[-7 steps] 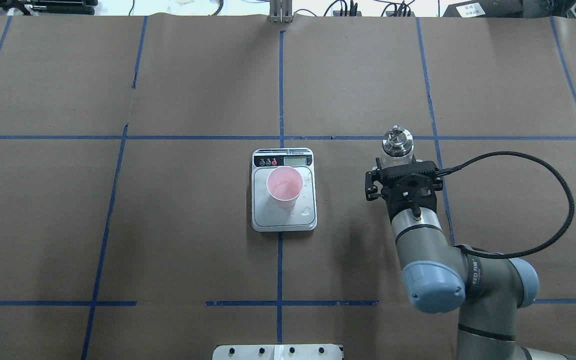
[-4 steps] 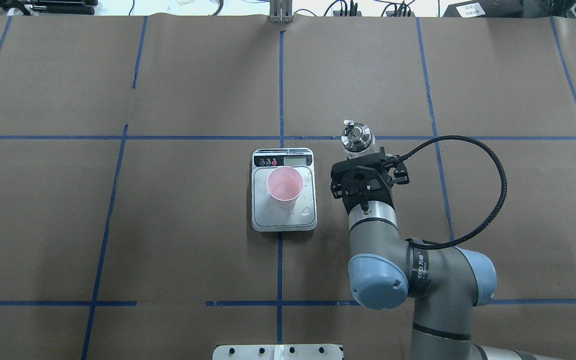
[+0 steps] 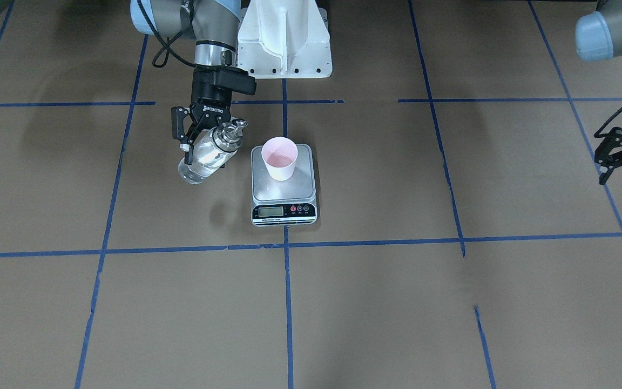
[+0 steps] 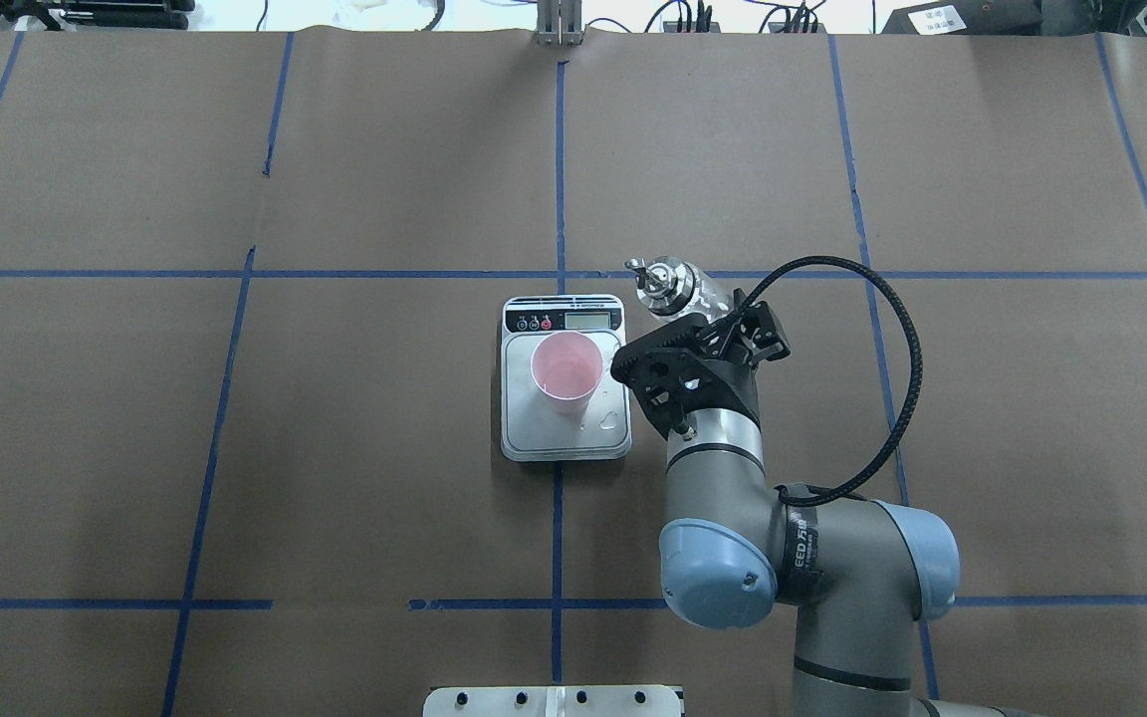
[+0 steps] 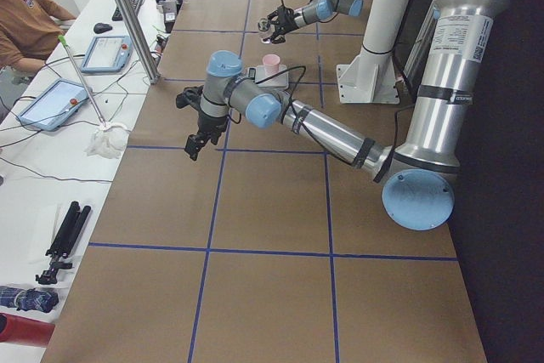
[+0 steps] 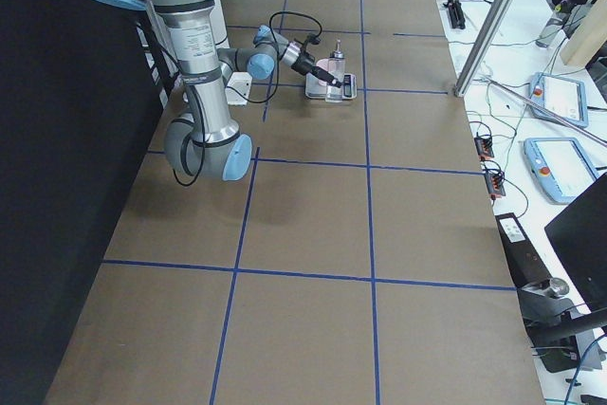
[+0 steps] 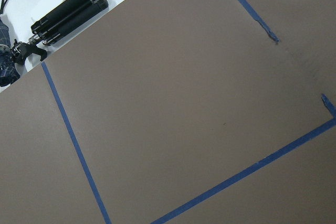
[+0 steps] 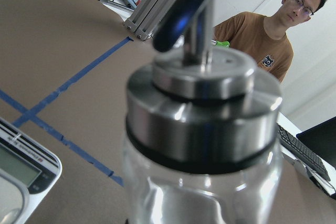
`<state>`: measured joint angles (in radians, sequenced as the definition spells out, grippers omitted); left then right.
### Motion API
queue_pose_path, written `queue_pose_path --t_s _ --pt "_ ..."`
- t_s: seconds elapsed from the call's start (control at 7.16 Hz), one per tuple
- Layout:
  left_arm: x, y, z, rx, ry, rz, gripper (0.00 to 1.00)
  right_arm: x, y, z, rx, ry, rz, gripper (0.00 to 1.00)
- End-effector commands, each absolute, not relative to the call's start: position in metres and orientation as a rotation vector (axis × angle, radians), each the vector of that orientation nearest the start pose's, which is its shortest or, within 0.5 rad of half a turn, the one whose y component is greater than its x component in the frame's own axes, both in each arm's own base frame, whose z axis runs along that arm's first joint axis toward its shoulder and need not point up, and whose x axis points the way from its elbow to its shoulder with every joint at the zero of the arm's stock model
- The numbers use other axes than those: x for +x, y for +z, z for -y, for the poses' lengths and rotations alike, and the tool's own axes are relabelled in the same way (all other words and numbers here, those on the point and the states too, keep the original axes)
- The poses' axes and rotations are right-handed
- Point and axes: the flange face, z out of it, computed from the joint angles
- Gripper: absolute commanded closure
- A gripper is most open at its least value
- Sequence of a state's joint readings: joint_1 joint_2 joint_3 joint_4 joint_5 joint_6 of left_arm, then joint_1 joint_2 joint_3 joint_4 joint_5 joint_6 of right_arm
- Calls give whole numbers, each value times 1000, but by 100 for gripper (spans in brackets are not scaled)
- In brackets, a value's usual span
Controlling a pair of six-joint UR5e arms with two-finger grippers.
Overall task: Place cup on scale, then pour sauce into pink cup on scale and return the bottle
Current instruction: 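Move the bottle with the right gripper over the pink cup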
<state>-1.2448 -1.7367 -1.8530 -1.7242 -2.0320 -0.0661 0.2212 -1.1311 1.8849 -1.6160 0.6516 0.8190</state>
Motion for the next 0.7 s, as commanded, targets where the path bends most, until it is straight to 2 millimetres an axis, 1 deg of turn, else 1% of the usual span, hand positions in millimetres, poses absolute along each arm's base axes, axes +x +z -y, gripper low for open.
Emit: queue_pose_path --t_s 0.0,0.14,0.42,0.56 --pt "94 429 555 494 385 -559 0 -524 263 332 1088 -284 67 100" --pt "94 429 555 492 386 -559 0 -528 279 330 1071 -355 -9 100" --pt "94 429 555 492 385 -560 0 -535 282 324 1078 -490 -157 100" --pt "95 431 556 489 386 -560 0 -535 278 323 1102 -538 -214 100"
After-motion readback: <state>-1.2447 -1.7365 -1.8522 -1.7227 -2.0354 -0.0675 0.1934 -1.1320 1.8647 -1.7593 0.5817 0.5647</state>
